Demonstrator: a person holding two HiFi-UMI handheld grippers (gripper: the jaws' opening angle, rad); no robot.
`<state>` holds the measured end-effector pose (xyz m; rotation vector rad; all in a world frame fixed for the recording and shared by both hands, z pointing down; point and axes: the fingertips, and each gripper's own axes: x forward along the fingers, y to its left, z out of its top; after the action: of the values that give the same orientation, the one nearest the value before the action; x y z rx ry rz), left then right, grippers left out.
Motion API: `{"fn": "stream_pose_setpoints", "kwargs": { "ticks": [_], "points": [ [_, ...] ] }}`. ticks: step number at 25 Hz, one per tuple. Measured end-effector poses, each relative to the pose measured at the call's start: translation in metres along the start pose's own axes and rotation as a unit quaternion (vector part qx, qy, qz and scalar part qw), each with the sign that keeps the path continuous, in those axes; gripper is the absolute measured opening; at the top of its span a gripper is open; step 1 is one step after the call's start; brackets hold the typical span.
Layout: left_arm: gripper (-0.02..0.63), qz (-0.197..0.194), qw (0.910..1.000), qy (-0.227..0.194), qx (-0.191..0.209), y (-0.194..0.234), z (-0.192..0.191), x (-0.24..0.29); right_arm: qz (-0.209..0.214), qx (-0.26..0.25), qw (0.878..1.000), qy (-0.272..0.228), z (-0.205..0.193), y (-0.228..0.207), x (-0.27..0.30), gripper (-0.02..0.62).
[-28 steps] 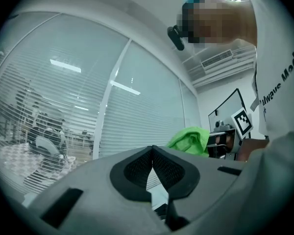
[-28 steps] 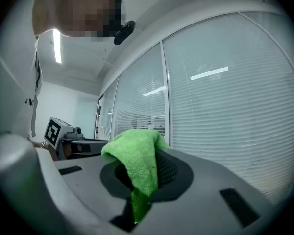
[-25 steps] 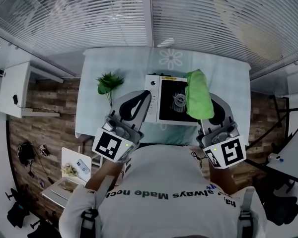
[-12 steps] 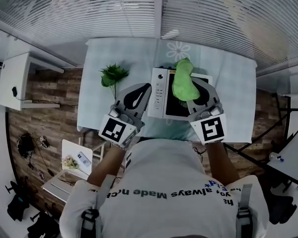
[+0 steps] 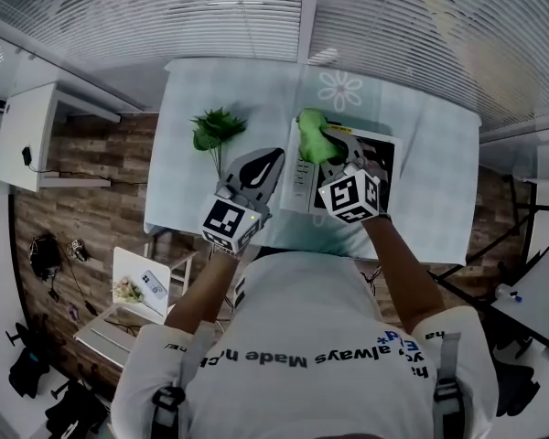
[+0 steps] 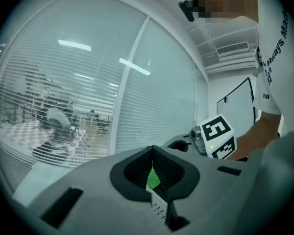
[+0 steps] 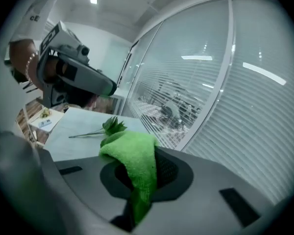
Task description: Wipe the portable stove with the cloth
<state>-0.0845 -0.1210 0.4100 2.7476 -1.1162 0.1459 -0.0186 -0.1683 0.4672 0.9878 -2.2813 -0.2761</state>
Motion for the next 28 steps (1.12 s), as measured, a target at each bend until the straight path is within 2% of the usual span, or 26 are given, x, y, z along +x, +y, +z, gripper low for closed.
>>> {"fn": "stream_pose_setpoints", "kwargs": {
  "ticks": [9, 16, 20, 28],
  "points": [
    [0.012, 0.009, 0.9993, 0.034, -0.012, 0.016, -0.042, 0.01, 0.045, -0.093, 0.99, 0.098, -0.052, 0.022, 0.077, 0.023],
    [0.012, 0.009, 0.9983, 0.054, -0.02, 0.018, -0.063, 0.011, 0.087, -0.161, 0.964, 0.193, -0.103, 0.043, 0.109, 0.023],
    [0.012, 0.007, 0.9982, 0.055, -0.022, 0.016, -0.063, 0.008, 0.094, -0.186, 0.955, 0.214, -0.106, 0.049, 0.11, 0.023],
    [0.012, 0.005, 0.9982, 0.057, -0.021, 0.012, -0.062, 0.003, 0.106, -0.192, 0.952, 0.212, -0.108, 0.066, 0.097, 0.023]
  ]
}}
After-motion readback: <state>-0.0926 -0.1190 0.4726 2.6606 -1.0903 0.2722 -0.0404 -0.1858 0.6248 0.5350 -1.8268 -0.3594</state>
